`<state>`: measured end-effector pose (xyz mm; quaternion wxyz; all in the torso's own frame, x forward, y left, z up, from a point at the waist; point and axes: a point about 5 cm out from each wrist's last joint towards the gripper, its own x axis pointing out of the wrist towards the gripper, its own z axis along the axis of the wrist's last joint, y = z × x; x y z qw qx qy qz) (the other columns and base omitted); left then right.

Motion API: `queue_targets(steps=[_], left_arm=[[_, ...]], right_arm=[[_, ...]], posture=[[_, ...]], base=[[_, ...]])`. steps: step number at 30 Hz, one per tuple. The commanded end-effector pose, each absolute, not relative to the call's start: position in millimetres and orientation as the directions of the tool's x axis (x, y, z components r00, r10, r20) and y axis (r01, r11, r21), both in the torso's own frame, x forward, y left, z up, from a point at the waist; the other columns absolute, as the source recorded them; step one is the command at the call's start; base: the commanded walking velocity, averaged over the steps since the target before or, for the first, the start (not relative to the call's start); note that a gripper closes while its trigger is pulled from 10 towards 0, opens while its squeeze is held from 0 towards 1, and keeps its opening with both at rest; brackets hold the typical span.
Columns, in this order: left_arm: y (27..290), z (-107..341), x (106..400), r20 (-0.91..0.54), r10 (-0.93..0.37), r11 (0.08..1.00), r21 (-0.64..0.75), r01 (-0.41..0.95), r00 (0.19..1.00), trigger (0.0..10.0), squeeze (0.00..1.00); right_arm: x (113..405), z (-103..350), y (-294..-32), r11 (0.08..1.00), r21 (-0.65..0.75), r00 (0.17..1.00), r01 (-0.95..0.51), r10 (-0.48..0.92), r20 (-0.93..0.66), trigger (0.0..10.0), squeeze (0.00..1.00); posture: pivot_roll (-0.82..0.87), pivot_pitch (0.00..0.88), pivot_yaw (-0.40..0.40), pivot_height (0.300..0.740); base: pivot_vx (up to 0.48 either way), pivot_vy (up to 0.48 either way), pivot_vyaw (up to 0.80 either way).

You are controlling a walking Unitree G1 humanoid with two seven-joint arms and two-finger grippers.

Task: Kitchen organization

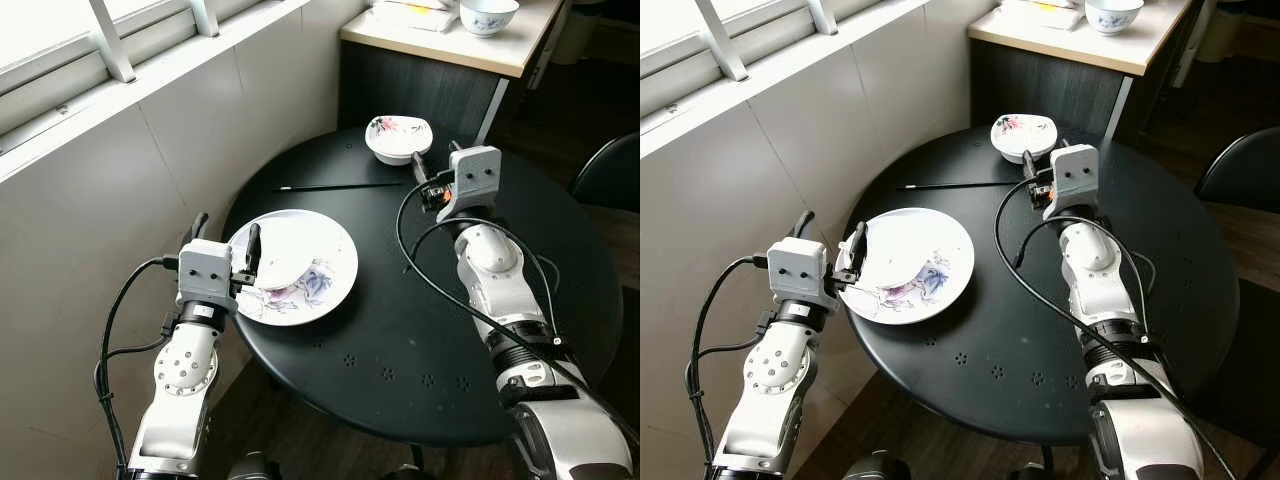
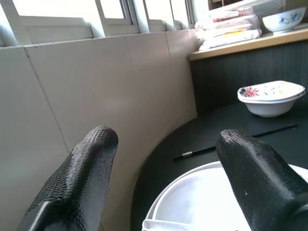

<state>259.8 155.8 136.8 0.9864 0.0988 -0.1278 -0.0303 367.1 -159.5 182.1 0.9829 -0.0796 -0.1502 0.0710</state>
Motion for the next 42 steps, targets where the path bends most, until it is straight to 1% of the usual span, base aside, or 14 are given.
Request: queue_targets(steps=[1,17,30,42], left_arm=[[157.6,138.1,259.2,0.252,-0.076,0.979,0.203,0.024,0.965,10.0,0.00],[157.1,138.0,259.4,0.251,-0.080,0.978,0.205,0.028,0.965,10.0,0.00],[156.7,137.6,259.7,0.249,-0.081,0.979,0.202,0.030,0.965,10.0,0.00],[156.4,137.2,259.3,0.249,-0.083,0.979,0.200,0.033,0.965,10.0,0.00]], right_arm=[[365.8,186.3,-157.7,0.976,-0.188,0.940,-0.113,0.166,0.300,10.0,0.00],[363.9,184.7,-154.4,0.973,-0.198,0.942,-0.116,0.171,0.288,10.0,0.00],[360.7,185.3,-152.8,0.977,-0.203,0.946,-0.068,0.128,0.299,10.0,0.00],[359.9,185.6,-150.3,0.976,-0.208,0.948,-0.061,0.122,0.296,10.0,0.00]], posture=[[-0.02,0.013,0.012,0.740],[-0.02,0.014,0.012,0.740],[-0.02,0.016,0.013,0.740],[-0.02,0.011,0.012,0.740]], base=[[0.000,0.000,0.00],[0.000,0.000,0.00],[0.000,0.000,0.00],[0.000,0.000,0.00]])
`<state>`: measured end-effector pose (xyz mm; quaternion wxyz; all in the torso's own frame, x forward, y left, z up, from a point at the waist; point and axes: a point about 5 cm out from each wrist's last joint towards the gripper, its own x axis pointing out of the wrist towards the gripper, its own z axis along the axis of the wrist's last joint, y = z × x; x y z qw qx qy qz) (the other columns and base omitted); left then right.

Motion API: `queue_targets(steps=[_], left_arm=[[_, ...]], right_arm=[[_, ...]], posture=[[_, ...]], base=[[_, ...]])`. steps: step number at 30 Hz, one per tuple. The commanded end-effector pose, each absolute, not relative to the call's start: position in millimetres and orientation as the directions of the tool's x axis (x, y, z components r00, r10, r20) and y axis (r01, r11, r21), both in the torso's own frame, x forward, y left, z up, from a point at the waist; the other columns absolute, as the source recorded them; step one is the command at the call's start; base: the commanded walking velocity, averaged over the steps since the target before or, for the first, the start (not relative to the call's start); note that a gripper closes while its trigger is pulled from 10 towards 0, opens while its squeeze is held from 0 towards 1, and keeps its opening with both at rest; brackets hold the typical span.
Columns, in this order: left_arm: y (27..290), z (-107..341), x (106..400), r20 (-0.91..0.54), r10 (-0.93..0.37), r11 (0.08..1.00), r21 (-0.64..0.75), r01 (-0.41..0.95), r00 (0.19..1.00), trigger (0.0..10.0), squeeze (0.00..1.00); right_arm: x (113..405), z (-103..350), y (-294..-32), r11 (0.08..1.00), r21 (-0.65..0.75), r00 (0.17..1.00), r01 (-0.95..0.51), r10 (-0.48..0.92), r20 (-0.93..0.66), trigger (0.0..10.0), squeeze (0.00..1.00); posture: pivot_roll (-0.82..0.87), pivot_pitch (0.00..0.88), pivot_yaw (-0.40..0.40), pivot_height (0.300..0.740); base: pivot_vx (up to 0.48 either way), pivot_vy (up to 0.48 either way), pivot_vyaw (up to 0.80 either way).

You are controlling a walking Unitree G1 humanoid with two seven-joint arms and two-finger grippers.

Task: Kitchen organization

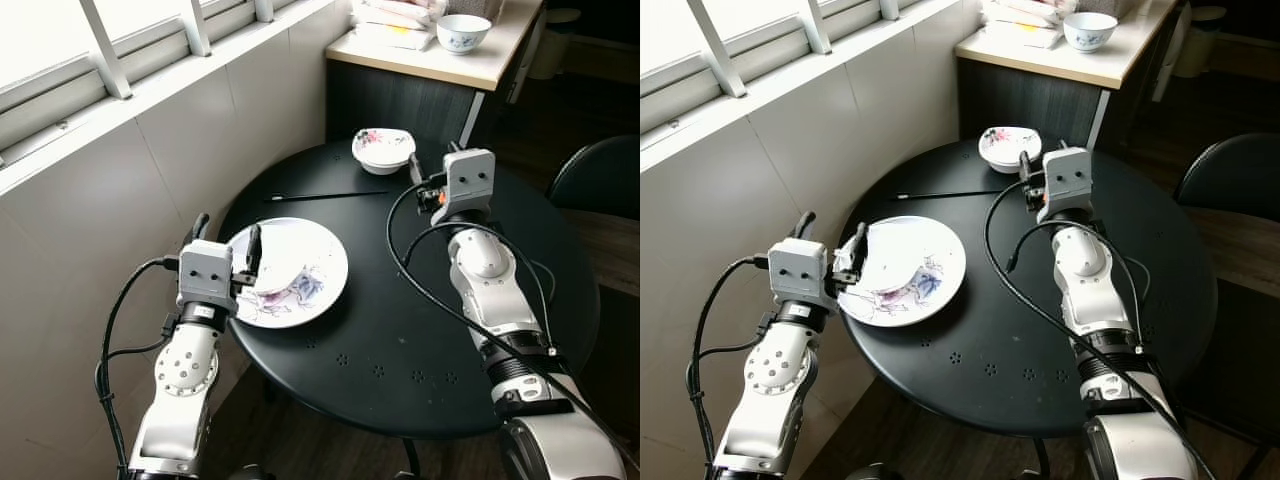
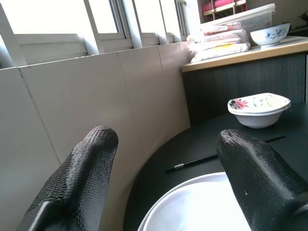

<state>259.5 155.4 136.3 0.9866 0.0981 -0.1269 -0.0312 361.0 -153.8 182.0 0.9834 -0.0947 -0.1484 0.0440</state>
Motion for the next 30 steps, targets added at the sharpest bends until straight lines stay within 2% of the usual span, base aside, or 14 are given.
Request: queue_targets(steps=[1,30], left_arm=[[156.4,137.2,259.3,0.249,-0.083,0.979,0.200,0.033,0.965,10.0,0.00],[155.6,136.9,258.4,0.252,-0.081,0.980,0.196,0.032,0.964,10.0,0.00]], right_arm=[[359.9,185.6,-150.3,0.976,-0.208,0.948,-0.061,0.122,0.296,10.0,0.00],[359.5,189.5,-149.5,0.974,-0.220,0.943,-0.052,0.120,0.311,10.0,0.00]], posture=[[-0.02,0.011,0.012,0.740],[-0.02,0.005,0.010,0.740]], base=[[0.000,0.000,0.00],[0.000,0.000,0.00]])
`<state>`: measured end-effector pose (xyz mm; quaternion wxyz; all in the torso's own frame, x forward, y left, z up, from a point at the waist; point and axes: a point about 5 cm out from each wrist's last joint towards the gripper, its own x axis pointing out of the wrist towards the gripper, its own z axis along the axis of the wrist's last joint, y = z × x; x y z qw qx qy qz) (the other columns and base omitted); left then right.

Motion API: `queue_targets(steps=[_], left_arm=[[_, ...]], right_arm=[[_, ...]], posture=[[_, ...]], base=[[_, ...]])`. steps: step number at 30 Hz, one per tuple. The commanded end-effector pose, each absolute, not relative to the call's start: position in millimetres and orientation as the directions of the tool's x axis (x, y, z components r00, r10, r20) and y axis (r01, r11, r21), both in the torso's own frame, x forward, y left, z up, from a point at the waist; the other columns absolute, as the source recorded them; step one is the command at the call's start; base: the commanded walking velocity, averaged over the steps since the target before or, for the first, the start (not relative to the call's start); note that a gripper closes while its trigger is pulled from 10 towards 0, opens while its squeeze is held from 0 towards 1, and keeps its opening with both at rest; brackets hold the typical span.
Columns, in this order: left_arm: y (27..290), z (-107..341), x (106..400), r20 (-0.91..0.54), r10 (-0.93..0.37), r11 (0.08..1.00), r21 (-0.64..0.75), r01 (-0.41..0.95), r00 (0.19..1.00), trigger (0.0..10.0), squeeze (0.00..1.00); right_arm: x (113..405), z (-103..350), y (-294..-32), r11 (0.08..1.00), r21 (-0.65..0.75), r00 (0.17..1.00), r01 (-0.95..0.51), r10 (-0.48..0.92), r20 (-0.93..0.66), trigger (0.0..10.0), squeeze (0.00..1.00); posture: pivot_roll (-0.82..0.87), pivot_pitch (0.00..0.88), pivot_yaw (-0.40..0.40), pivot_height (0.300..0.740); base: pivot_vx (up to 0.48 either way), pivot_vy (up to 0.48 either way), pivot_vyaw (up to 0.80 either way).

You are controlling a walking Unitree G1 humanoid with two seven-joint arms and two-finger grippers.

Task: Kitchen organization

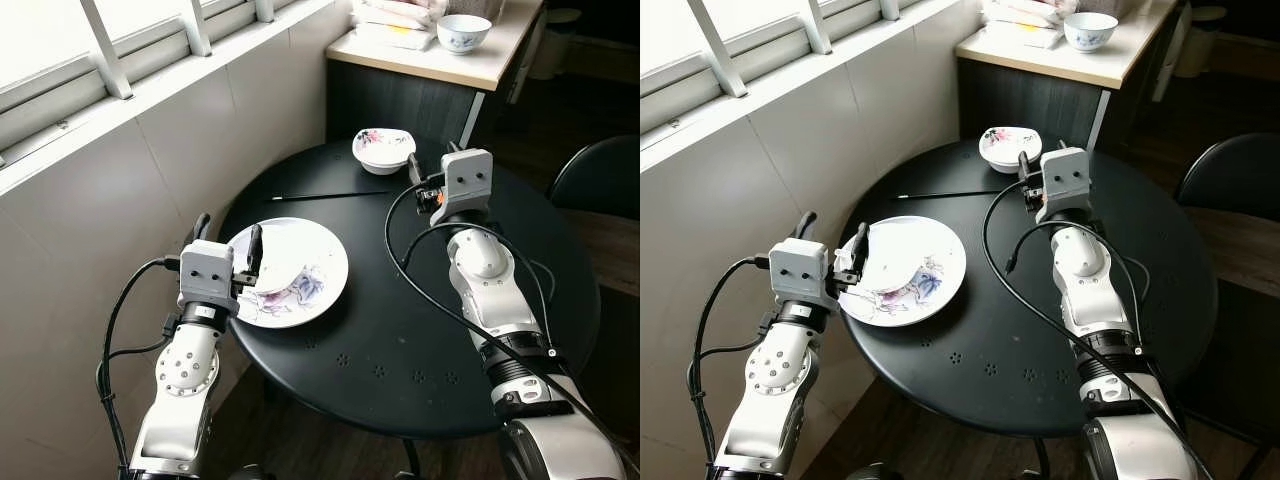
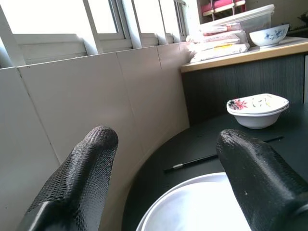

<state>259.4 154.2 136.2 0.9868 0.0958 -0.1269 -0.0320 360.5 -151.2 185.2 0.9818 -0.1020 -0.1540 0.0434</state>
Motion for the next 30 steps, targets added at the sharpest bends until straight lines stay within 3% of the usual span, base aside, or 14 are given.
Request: queue_targets(steps=[1,15,24,30], left_arm=[[155.5,137.1,258.4,0.252,-0.081,0.980,0.196,0.031,0.964,10.0,0.00],[155.8,137.9,259.1,0.254,-0.081,0.980,0.194,0.031,0.964,10.0,0.00],[158.7,138.3,257.2,0.256,-0.074,0.980,0.199,0.022,0.964,10.0,0.00],[157.7,138.7,252.9,0.252,-0.094,0.977,0.208,0.041,0.963,10.0,0.00]], right_arm=[[359.3,189.9,-149.4,0.974,-0.221,0.942,-0.052,0.121,0.312,10.0,0.00],[350.0,193.8,-146.3,0.972,-0.228,0.934,-0.051,0.127,0.335,10.0,0.00],[299.7,183.6,-136.6,0.977,-0.197,0.940,-0.079,0.139,0.313,10.0,0.00],[266.9,172.8,-145.8,0.955,-0.287,0.946,-0.076,0.160,0.283,10.0,0.00]], posture=[[-0.02,0.009,0.010,0.740],[-0.03,0.014,0.006,0.740],[-0.03,0.024,-0.012,0.740],[-0.05,0.029,-0.007,0.740]], base=[[0.000,0.000,0.00],[0.000,0.000,0.00],[0.000,0.000,0.00],[0.000,0.000,0.00]])
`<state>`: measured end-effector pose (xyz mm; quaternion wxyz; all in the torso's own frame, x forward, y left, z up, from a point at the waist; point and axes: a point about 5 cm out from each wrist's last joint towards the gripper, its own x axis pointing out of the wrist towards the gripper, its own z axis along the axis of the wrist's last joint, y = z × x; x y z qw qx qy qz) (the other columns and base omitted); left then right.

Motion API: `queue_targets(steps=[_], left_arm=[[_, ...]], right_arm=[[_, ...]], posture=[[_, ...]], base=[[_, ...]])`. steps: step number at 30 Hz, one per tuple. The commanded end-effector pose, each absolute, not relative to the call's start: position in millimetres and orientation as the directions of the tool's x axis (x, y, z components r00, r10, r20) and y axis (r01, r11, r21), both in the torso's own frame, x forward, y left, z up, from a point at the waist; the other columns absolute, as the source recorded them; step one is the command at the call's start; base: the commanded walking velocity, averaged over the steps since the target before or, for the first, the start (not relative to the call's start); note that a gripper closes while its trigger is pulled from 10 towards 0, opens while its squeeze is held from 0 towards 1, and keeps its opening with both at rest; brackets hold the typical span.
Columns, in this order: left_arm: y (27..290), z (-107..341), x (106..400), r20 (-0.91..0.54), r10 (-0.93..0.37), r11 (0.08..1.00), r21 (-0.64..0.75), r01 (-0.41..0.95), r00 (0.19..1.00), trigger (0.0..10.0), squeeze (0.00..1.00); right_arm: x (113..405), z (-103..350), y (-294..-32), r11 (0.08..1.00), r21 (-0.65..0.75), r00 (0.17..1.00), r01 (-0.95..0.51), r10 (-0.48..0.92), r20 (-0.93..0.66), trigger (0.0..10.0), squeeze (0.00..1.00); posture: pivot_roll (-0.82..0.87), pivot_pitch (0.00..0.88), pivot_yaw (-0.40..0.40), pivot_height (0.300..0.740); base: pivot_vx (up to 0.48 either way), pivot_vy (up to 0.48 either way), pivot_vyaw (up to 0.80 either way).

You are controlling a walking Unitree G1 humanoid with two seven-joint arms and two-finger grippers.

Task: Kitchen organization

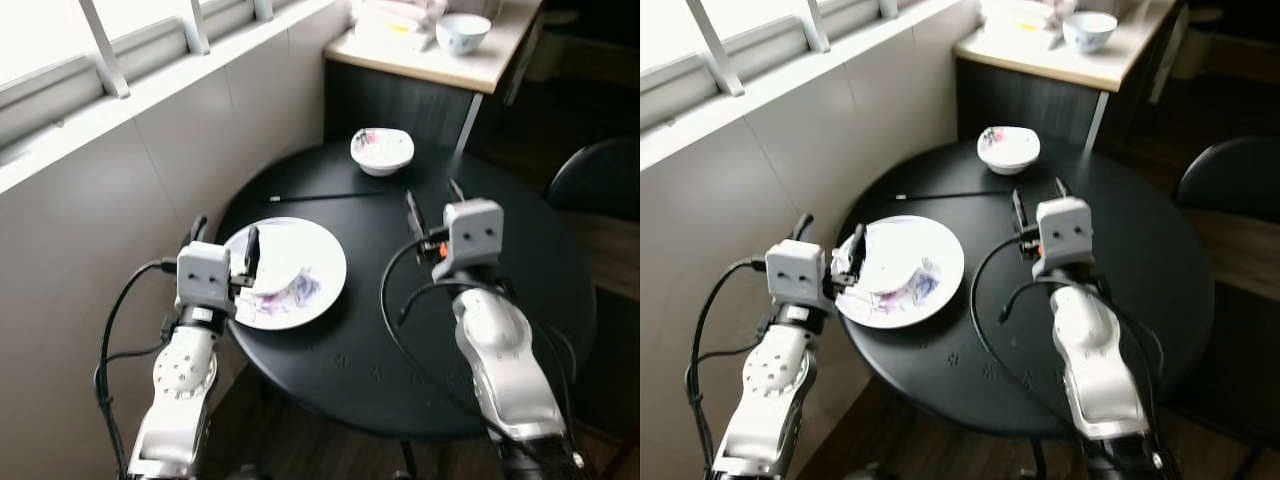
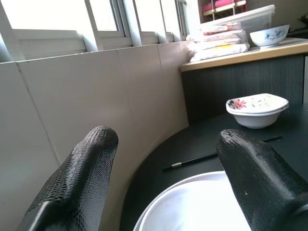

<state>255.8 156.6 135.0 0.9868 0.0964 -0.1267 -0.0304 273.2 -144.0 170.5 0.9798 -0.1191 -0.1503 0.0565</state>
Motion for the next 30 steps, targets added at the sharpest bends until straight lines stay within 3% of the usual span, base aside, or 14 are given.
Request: queue_targets(steps=[1,13,30], left_arm=[[157.4,138.8,252.0,0.250,-0.100,0.977,0.209,0.047,0.963,10.0,0.00],[156.9,133.3,243.9,0.223,-0.115,0.975,0.211,0.067,0.968,10.0,0.00],[157.7,133.3,244.8,0.220,-0.108,0.976,0.208,0.061,0.970,10.0,0.00]], right_arm=[[263.5,171.8,-147.6,0.951,-0.301,0.947,-0.075,0.162,0.277,10.0,0.00],[242.0,153.5,-150.1,0.922,-0.373,0.951,-0.106,0.204,0.234,10.0,0.00],[243.4,155.5,-148.9,0.912,-0.402,0.947,-0.086,0.200,0.253,10.0,0.00]], posture=[[-0.05,0.029,-0.007,0.740],[-0.05,0.032,-0.009,0.740],[-0.05,0.033,-0.004,0.740]], base=[[0.000,0.000,0.00],[0.000,0.000,0.00],[0.000,0.000,0.00]])
